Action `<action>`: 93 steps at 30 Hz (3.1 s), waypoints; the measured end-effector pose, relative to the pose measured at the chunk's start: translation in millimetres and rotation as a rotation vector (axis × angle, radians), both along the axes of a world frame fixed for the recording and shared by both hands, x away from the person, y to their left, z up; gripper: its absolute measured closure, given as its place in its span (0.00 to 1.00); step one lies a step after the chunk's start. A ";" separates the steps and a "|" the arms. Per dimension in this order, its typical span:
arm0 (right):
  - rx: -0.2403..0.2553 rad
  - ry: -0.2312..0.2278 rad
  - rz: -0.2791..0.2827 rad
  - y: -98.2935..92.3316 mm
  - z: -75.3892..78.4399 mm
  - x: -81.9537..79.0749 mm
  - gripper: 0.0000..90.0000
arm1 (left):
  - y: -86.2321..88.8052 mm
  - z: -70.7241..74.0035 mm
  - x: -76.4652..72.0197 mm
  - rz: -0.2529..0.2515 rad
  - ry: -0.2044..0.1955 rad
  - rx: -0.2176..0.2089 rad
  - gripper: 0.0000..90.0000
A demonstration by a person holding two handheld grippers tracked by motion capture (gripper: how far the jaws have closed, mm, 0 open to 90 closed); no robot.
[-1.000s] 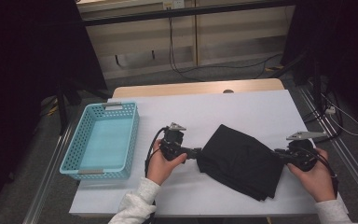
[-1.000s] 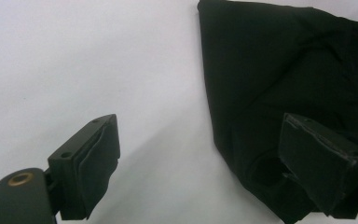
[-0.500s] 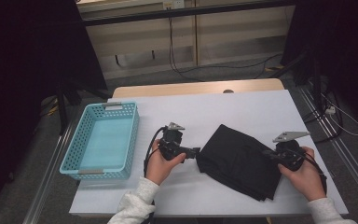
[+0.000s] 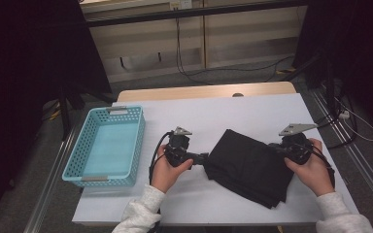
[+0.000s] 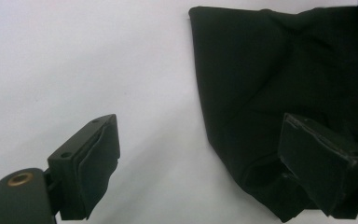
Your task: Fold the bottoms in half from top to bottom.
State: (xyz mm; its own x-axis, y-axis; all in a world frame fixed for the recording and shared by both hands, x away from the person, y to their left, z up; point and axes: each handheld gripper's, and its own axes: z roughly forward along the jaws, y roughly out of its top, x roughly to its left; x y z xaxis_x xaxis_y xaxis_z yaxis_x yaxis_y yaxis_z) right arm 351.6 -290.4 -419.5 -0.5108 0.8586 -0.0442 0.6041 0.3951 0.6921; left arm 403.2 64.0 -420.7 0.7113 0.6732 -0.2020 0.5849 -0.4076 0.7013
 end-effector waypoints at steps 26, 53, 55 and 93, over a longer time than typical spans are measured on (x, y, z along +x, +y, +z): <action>0.081 -0.014 -0.099 -39.4 -17.3 -27.4 0.68 | -0.2 -3.4 0.4 0.006 0.003 0.010 0.14; 0.196 0.011 -0.150 -42.9 -23.6 -32.9 0.62 | -7.4 -7.4 -7.5 -0.053 0.033 0.022 0.12; 0.205 -0.004 -0.155 -43.1 -21.5 -32.9 0.53 | -6.9 -10.3 -8.4 -0.038 0.049 0.032 0.12; 0.178 -0.050 -0.106 -21.9 -19.2 -31.7 0.21 | 1.3 -25.4 -2.4 -0.021 0.228 0.005 0.95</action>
